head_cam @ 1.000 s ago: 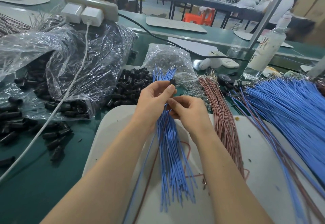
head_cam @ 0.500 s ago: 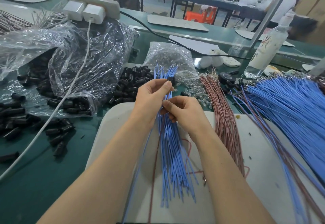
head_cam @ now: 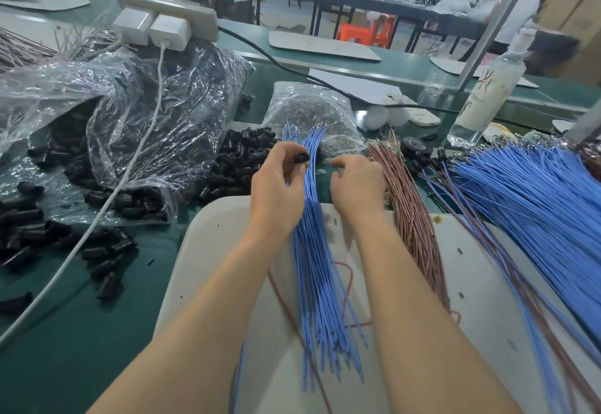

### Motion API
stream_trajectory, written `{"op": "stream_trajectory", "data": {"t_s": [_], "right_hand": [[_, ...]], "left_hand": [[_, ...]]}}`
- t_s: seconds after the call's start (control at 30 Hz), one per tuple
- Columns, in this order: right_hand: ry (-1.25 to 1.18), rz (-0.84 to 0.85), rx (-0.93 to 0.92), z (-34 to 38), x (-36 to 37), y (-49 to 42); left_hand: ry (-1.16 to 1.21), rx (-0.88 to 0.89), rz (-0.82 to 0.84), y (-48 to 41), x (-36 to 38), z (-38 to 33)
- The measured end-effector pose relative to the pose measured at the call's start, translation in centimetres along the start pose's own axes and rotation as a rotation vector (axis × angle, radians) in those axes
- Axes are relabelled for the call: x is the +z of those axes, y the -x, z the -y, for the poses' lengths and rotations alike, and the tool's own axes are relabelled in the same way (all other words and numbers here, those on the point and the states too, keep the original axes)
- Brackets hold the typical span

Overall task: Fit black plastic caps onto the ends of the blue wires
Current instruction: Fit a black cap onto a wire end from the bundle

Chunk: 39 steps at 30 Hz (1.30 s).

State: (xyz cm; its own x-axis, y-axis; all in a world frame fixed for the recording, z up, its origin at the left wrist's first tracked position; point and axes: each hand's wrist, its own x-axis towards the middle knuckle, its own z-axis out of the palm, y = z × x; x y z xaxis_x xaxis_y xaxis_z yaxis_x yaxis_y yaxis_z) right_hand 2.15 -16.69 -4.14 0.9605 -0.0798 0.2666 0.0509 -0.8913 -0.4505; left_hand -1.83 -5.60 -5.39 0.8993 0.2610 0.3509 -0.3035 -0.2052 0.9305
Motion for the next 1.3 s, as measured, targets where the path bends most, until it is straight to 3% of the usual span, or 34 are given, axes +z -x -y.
{"op": "stream_trajectory", "data": {"t_s": [0.13,0.27,0.47,0.67,0.87,1.1,1.3], "right_hand": [[0.181,0.103,0.042,1.2,1.8,-1.2],[0.237,0.071,0.084,1.0,2.5,-1.5],[-0.234,-0.070,0.081,-0.8,-0.6,-1.1],[-0.175,-0.023,0.164,-4.4,-2.3,0.7],[-0.147,-0.150,0.079,-4.7,-1.7,1.7],[-0.035,0.042,-0.046,-4.2,-0.9,1.6],[-0.053,0.042,-0.018,-4.3,-0.7,1.4]], "left_hand": [[0.050,-0.004,0.006,-0.1,-0.1,0.0],[0.075,0.002,0.020,-0.1,-0.1,-0.1],[0.098,-0.025,0.041,-0.1,-0.2,-0.1],[0.068,-0.056,0.078,-0.1,0.0,-0.1],[0.016,-0.049,0.085,0.1,0.0,-0.1],[-0.062,-0.045,0.059,0.1,0.0,-0.2],[-0.095,-0.055,0.084,0.1,0.0,-0.3]]}}
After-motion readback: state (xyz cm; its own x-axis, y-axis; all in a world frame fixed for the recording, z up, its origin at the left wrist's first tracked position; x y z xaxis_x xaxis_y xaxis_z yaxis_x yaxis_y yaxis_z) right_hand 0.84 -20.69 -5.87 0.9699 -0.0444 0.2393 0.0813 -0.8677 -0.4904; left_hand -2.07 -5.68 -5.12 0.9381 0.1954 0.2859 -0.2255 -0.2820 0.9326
